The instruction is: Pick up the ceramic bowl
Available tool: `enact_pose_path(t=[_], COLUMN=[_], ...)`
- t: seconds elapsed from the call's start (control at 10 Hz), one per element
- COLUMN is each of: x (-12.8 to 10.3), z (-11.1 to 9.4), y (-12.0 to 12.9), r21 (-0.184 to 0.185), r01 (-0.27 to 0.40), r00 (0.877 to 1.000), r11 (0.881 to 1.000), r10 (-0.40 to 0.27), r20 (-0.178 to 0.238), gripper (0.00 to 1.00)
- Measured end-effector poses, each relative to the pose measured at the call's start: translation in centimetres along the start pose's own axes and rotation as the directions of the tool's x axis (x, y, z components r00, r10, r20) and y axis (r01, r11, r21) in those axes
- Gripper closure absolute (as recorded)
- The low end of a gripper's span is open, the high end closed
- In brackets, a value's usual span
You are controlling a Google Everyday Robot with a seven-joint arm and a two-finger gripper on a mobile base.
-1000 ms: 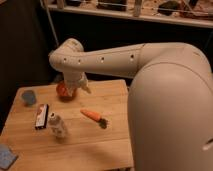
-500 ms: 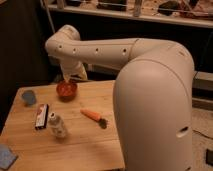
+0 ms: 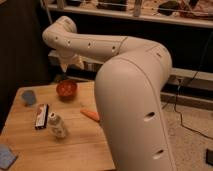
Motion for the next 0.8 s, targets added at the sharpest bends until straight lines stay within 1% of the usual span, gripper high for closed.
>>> enact_pose_path(t=[0.1,0.3,0.4,0.5,0.6,0.8], x=[-0.6,-2.1,-2.4,-2.8,-2.8,-2.2], z=[0.9,3.7,4.5,6.1,7.6,10.7], y=[0.0,0.3,0.3,0.3,0.1,-0.5], r21=[-0.004,-0.019,-0.021,-0.024,-0.023,-0.019], r01=[0.006,0.029,0.032,0.031,0.026,0.011], r00=[1.0,1.0,0.999,0.999,0.999,0.995], r11=[1.0,0.999,0.999,0.999,0.999,1.0], r10=[-0.006,-0.029,-0.032,-0.032,-0.027,-0.013], r20=[-0.004,-0.01,-0.013,-0.023,-0.042,-0.102], gripper=[0.35,0.35,0.35,0.35,0.35,0.35])
